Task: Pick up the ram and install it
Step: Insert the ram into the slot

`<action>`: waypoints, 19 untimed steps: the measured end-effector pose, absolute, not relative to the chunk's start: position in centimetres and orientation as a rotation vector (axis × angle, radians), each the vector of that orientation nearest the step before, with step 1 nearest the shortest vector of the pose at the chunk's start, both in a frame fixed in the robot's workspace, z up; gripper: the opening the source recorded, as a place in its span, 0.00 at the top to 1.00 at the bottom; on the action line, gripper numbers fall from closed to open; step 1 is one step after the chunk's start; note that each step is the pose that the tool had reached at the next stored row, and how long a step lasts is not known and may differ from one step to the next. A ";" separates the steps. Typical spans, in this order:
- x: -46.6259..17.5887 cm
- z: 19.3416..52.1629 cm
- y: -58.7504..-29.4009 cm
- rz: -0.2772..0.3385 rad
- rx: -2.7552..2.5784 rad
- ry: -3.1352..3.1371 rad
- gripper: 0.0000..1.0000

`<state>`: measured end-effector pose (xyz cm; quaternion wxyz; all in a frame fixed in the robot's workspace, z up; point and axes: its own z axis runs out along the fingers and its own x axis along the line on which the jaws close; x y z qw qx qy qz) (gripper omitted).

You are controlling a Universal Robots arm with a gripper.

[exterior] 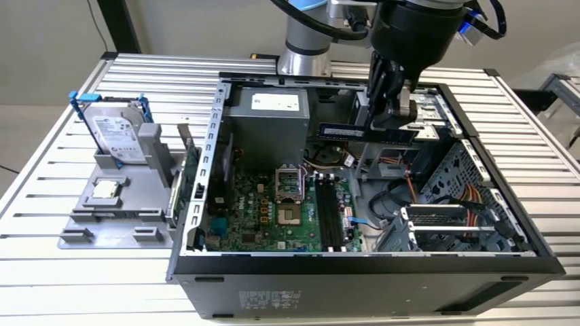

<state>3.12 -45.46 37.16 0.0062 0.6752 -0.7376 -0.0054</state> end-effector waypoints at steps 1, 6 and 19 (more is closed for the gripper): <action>3.1 37.2 -45.5 -0.017 2.113 -2.308 1.00; 3.1 37.2 -45.5 -0.017 2.103 -2.318 1.00; 3.1 37.2 -45.5 -0.018 1.974 -2.429 1.00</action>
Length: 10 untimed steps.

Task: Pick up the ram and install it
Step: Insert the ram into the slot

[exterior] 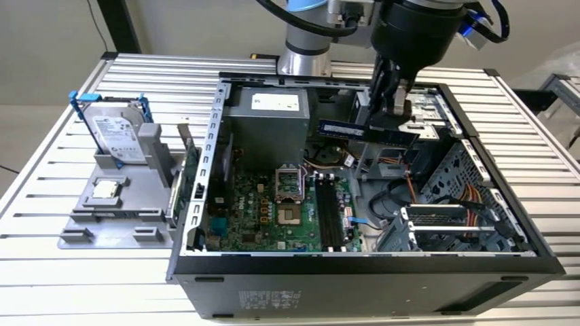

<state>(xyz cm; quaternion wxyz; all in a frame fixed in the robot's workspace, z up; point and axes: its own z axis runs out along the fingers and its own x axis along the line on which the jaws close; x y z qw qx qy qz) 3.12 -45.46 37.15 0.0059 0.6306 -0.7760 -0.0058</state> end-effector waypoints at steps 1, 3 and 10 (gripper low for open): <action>3.1 37.2 -45.5 -0.018 1.962 -2.439 1.00; 3.1 37.2 -45.5 -0.018 1.938 -2.458 1.00; 3.1 37.2 -45.5 -0.019 1.855 -2.522 1.00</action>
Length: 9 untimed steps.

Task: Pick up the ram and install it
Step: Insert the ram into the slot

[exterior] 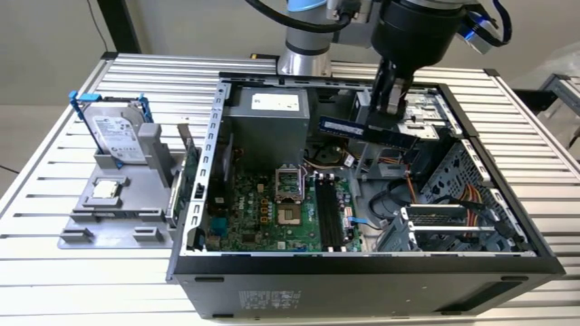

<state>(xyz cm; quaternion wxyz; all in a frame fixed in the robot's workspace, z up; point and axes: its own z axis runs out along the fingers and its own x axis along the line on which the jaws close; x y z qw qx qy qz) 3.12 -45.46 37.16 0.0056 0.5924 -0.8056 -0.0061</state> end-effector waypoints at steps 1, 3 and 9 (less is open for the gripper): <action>3.1 37.2 -45.5 -0.019 1.843 -2.531 1.00; 3.1 37.2 -45.5 -0.019 1.819 -2.548 1.00; 3.1 37.2 -45.5 -0.020 1.745 -2.599 1.00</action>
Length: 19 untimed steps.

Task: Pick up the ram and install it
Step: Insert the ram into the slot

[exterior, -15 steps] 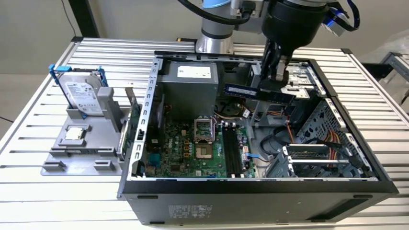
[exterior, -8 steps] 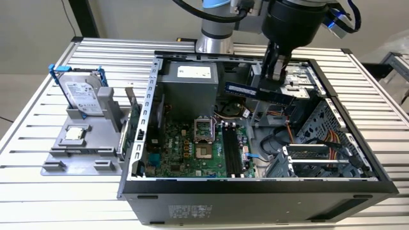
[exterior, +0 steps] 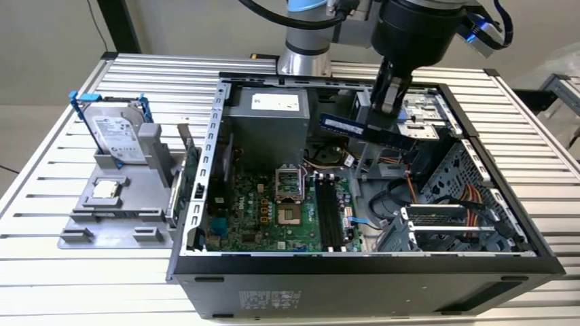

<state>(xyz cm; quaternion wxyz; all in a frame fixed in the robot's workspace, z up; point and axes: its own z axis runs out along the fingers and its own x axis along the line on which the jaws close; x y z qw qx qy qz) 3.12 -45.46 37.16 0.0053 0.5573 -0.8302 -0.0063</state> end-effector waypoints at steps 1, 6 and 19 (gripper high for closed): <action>3.1 37.2 -45.5 -0.020 1.734 -2.607 1.00; 3.1 37.2 -45.5 -0.020 1.672 -2.647 1.00; 3.1 37.2 -45.5 -0.021 1.505 -2.747 1.00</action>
